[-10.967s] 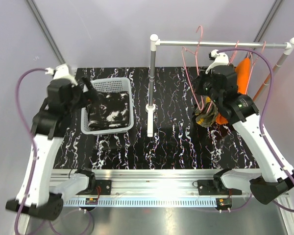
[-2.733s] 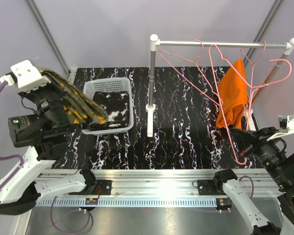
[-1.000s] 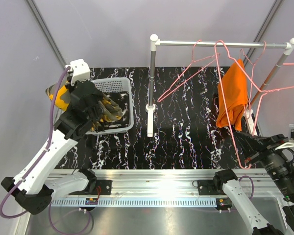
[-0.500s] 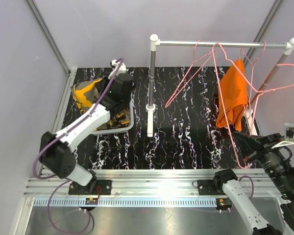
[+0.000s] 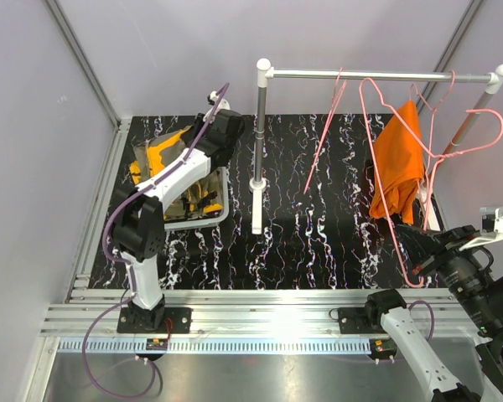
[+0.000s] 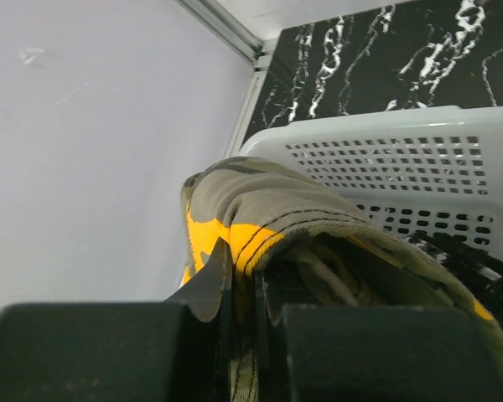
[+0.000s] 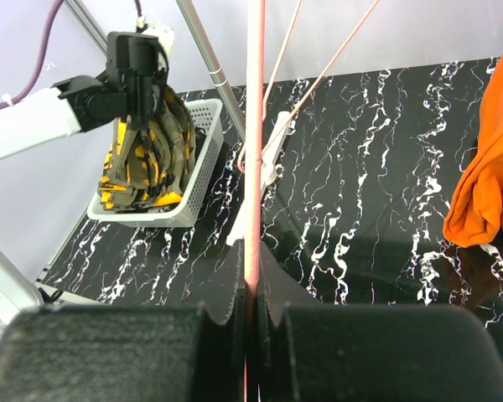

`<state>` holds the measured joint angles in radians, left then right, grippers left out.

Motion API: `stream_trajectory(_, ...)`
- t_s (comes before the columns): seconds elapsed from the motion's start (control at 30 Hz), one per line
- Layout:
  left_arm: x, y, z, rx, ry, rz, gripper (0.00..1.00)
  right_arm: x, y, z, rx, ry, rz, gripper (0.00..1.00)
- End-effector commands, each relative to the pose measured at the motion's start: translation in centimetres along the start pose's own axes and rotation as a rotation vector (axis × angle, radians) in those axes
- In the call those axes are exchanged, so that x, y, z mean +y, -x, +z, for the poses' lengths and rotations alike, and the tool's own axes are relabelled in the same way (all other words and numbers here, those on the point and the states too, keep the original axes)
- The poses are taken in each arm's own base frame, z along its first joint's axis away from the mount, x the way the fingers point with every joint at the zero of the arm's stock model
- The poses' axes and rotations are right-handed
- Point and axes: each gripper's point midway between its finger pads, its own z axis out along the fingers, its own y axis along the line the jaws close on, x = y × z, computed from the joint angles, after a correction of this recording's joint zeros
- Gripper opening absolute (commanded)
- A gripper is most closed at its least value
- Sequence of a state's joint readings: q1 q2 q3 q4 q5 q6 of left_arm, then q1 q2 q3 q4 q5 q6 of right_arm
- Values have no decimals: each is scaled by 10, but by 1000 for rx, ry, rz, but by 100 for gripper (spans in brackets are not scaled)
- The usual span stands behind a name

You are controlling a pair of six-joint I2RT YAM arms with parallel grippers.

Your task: Remove the trousers from the hanger

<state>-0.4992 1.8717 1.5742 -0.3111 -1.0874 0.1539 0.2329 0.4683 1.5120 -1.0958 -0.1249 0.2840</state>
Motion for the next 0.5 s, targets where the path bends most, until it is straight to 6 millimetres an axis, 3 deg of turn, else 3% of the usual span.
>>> stream_trajectory(0.0, -5, 16, 11, 11, -39, -48, 10, 5, 12, 3, -47, 26, -21, 0)
stream_trajectory(0.07, -6, 16, 8, 27, -69, -52, 24, 4, 12, 4, -47, 21, -22, 0)
stream_trajectory(0.1, -4, 19, 6, 26, -84, -64, 41, 4, 11, 4, -42, 19, -23, 0)
stream_trajectory(0.2, 11, 33, -10, 12, -150, -139, 73, 2, 11, 6, -35, 7, -26, 0)
stream_trajectory(0.27, 27, 50, -29, -13, -226, -214, 83, 0, 12, 8, -29, 0, -31, 0)
stream_trajectory(0.3, 33, 54, -35, -21, -250, -240, 94, 0, 11, 10, -23, -6, -30, 0)
stream_trajectory(0.33, 41, 60, -44, -35, -282, -277, 99, -3, 12, 9, -27, -19, -30, 0)
stream_trajectory(0.37, 50, 69, -59, -56, -356, -338, 99, -4, 13, 10, -30, -27, -33, 0)
stream_trajectory(0.47, 67, 71, -79, -60, -477, -515, 99, -12, 16, 12, -48, -65, -39, 0)
